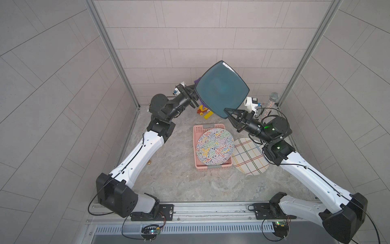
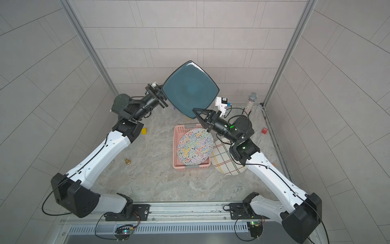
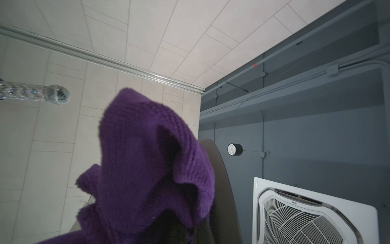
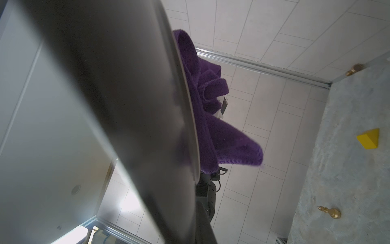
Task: Wipe the wet plate dry
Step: Wipe the plate with towel.
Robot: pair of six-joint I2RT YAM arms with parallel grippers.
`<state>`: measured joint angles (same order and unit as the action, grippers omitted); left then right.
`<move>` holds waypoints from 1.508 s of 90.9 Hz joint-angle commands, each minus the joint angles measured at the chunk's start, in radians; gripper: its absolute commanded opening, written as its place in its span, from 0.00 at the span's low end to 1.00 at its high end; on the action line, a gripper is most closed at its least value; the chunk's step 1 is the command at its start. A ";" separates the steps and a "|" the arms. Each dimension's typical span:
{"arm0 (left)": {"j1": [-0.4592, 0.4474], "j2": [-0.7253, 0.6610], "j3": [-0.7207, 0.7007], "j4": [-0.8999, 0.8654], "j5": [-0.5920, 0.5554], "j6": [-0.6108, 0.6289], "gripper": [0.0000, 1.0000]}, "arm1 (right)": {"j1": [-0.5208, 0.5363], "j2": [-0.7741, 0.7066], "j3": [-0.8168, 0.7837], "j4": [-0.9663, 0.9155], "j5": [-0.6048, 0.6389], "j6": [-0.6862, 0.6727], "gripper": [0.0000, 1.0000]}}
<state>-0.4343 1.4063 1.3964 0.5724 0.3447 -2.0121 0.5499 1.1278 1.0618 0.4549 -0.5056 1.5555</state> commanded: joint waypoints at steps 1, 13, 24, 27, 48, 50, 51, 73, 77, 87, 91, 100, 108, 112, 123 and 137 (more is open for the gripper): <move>-0.105 -0.016 0.051 0.133 0.027 -0.133 0.00 | -0.013 0.063 0.136 0.153 0.013 -0.014 0.00; -0.143 -0.040 0.011 0.147 -0.016 -0.136 0.00 | -0.102 0.106 0.227 0.163 0.021 0.030 0.00; -0.105 -0.043 0.002 0.201 -0.065 -0.177 0.00 | -0.143 0.060 0.177 0.143 0.010 0.044 0.00; -0.098 -0.037 0.013 0.208 -0.069 -0.181 0.00 | -0.133 0.041 0.163 0.134 -0.004 0.034 0.00; -0.128 0.026 0.082 0.232 -0.080 -0.162 0.00 | 0.056 -0.013 0.107 0.070 0.048 -0.050 0.00; -0.137 0.028 0.081 0.232 -0.081 -0.159 0.00 | 0.058 -0.012 0.109 0.071 0.056 -0.051 0.00; -0.142 0.030 0.081 0.231 -0.081 -0.156 0.00 | 0.058 -0.011 0.111 0.071 0.063 -0.055 0.00; -0.240 0.023 0.010 0.259 -0.082 -0.137 0.00 | -0.010 0.066 0.247 0.070 0.070 -0.054 0.00; -0.241 0.009 0.000 0.264 -0.082 -0.129 0.00 | -0.039 0.063 0.254 0.044 0.080 -0.052 0.00; -0.227 -0.046 -0.053 0.265 -0.088 -0.094 0.00 | -0.159 0.025 0.237 -0.041 0.080 -0.051 0.00; -0.204 -0.075 -0.069 0.237 -0.057 -0.066 0.00 | -0.211 -0.003 0.223 -0.099 0.076 -0.067 0.00; -0.142 -0.171 -0.101 0.038 0.041 0.103 0.00 | -0.325 -0.105 0.188 -0.357 0.097 -0.171 0.00; -0.099 -0.264 -0.009 -0.457 0.107 0.485 0.00 | -0.376 -0.215 0.153 -0.638 0.164 -0.307 0.00; -0.099 -0.286 0.073 -0.708 0.068 0.730 0.00 | -0.385 -0.266 0.125 -0.758 0.215 -0.354 0.00; -0.103 -0.295 0.213 -1.172 -0.091 1.162 0.00 | -0.387 -0.417 0.012 -1.013 0.353 -0.415 0.00; -0.101 -0.322 0.153 -1.280 -0.205 1.339 0.00 | -0.387 -0.604 -0.149 -1.190 0.490 -0.392 0.00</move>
<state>-0.5369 1.0573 1.5990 -0.3996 0.2455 -0.9855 0.1635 0.6266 0.9611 -0.6353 -0.1665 1.2293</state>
